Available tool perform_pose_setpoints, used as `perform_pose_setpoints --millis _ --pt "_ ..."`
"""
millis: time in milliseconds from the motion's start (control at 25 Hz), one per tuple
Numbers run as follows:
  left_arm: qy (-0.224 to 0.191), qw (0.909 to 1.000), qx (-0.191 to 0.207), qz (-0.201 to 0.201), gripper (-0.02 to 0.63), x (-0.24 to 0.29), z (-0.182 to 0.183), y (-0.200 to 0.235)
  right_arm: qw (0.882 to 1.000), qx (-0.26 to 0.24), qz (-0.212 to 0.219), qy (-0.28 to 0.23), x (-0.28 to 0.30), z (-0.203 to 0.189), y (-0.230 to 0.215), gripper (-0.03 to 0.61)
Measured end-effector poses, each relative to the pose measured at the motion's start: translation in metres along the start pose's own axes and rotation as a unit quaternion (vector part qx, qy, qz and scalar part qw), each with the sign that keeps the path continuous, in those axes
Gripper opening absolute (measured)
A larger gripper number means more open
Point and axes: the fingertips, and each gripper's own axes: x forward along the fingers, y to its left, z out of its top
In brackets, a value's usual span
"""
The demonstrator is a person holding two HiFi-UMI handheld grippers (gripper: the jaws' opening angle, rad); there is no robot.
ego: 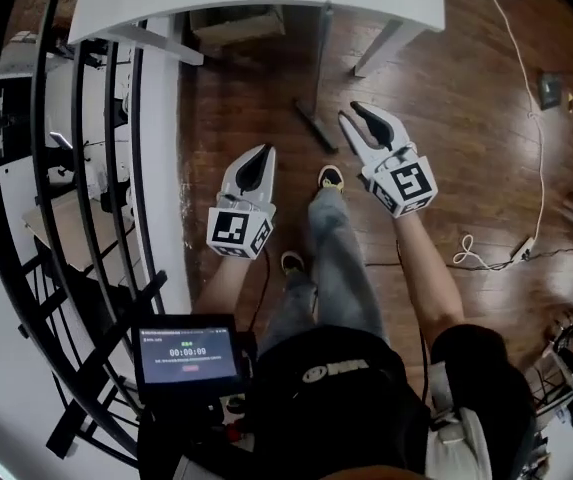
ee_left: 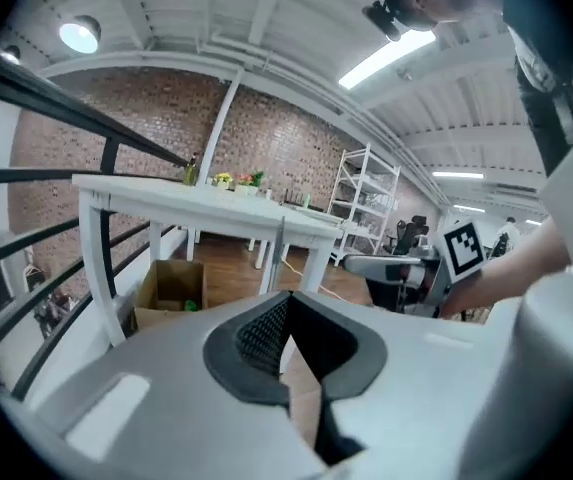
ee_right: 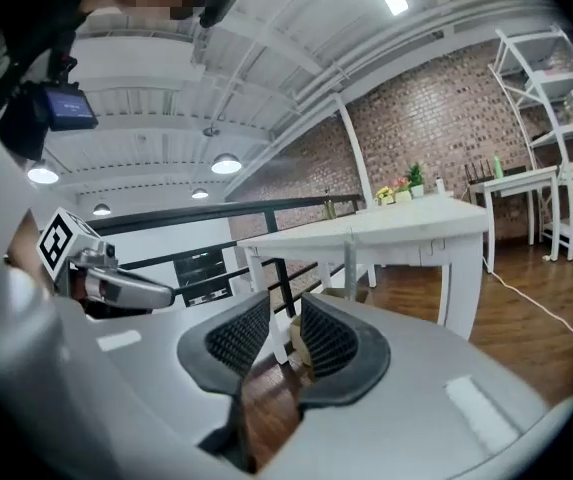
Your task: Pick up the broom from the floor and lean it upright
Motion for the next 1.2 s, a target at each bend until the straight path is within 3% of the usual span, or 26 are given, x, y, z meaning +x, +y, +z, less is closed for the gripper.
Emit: perform_pose_setpoints --millis 120,200,280,360,560,640,880,1120,1200 --pt "-0.039 0.9986 0.018 -0.031 0.018 -0.061 0.043 -0.050 0.999 -0.029 -0.014 -0.030 -0.054 0.040 0.053 0.066" --pt "-0.077 0.9957 0.020 -0.047 0.018 -0.104 0.065 -0.113 0.998 -0.031 -0.008 -0.047 -0.119 0.059 0.084 0.066" --pt "-0.109 0.9923 0.022 -0.054 0.018 -0.134 0.082 -0.189 0.998 -0.026 0.006 -0.059 -0.196 0.069 0.094 0.044" --pt "-0.120 0.9905 0.039 -0.055 0.018 -0.138 0.098 -0.235 0.997 -0.024 0.010 -0.066 -0.239 0.080 0.084 0.035" --pt "-0.128 0.9899 0.056 -0.023 0.018 -0.062 0.182 -0.200 0.997 -0.035 0.037 -0.051 -0.173 0.147 0.008 0.005" --pt "-0.135 0.9886 0.064 -0.023 0.018 -0.052 0.201 -0.209 0.997 -0.040 0.046 -0.055 -0.177 0.167 0.000 0.005" --pt "-0.125 0.9876 0.086 -0.041 0.018 -0.069 0.183 -0.241 0.995 -0.042 0.068 -0.067 -0.207 0.161 0.045 0.005" --pt "-0.130 0.9817 0.129 -0.053 0.018 -0.078 0.168 -0.338 0.990 -0.073 0.078 -0.094 -0.296 0.158 0.066 0.005" --pt "-0.132 0.9806 0.135 -0.052 0.018 -0.081 0.163 -0.352 0.989 -0.072 0.078 -0.099 -0.311 0.160 0.073 0.005"
